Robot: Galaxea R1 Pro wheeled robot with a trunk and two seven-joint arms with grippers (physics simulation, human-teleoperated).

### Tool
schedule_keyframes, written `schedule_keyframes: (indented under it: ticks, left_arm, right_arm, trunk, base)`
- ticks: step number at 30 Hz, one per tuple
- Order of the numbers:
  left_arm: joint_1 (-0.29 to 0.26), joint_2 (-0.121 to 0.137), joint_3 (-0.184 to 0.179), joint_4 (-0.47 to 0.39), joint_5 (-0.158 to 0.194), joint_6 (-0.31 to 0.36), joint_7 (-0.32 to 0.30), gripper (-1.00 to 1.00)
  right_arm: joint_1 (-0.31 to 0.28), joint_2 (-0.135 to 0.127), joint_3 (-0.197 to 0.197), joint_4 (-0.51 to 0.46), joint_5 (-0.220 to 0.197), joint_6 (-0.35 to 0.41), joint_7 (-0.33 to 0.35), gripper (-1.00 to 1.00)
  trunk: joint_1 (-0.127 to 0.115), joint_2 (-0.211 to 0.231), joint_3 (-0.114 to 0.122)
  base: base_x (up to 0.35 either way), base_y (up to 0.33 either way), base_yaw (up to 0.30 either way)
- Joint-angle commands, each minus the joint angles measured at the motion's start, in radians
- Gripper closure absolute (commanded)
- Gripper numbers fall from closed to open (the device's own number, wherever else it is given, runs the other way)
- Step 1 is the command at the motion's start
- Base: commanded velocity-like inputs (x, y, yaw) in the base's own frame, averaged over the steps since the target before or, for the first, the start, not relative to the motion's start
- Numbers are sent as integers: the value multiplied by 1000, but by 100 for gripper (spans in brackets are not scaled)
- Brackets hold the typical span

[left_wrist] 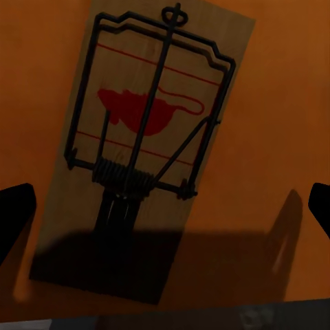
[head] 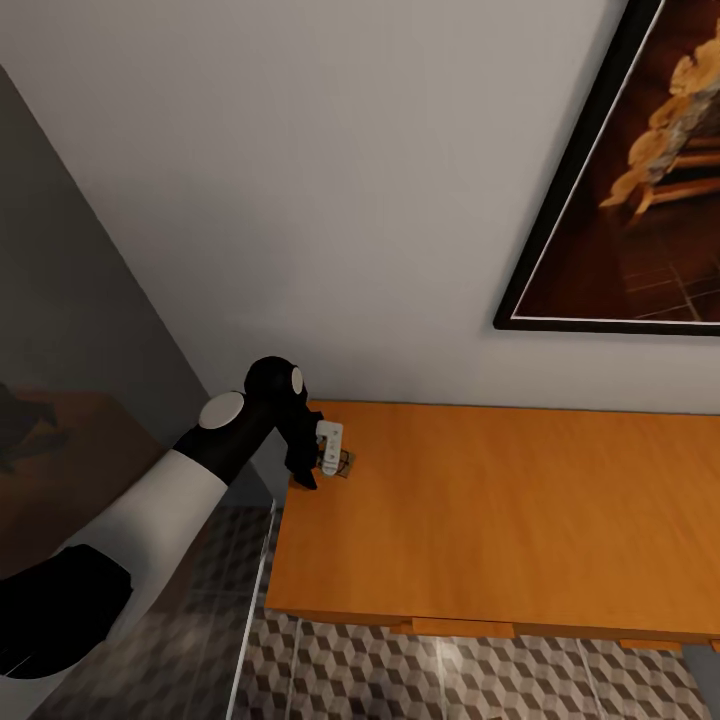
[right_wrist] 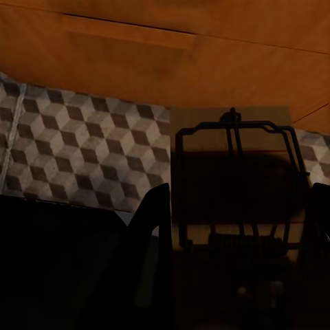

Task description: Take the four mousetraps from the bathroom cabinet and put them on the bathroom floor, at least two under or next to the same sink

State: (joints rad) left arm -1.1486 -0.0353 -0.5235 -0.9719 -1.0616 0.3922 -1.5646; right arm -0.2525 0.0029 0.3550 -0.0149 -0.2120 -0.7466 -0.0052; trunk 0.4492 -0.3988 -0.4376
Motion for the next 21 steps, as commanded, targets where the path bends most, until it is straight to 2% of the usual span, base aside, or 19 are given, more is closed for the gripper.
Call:
schedule_keyframes:
  ticks: [1, 21]
  left_arm:
    - [0, 0, -1, 29, -4, 10, -6, -100]
    - [0, 2, -1, 30, -4, 10, -6, -100]
  right_arm:
    - [-1, 0, 9, 1, -10, -4, 2, 100]
    - [-1, 0, 9, 1, -10, -3, 2, 100]
  trunk:
    - [1, -1, -2]
    - [1, -1, -2]
  base:
    - [0, 0, 0]
    - [0, 0, 0]
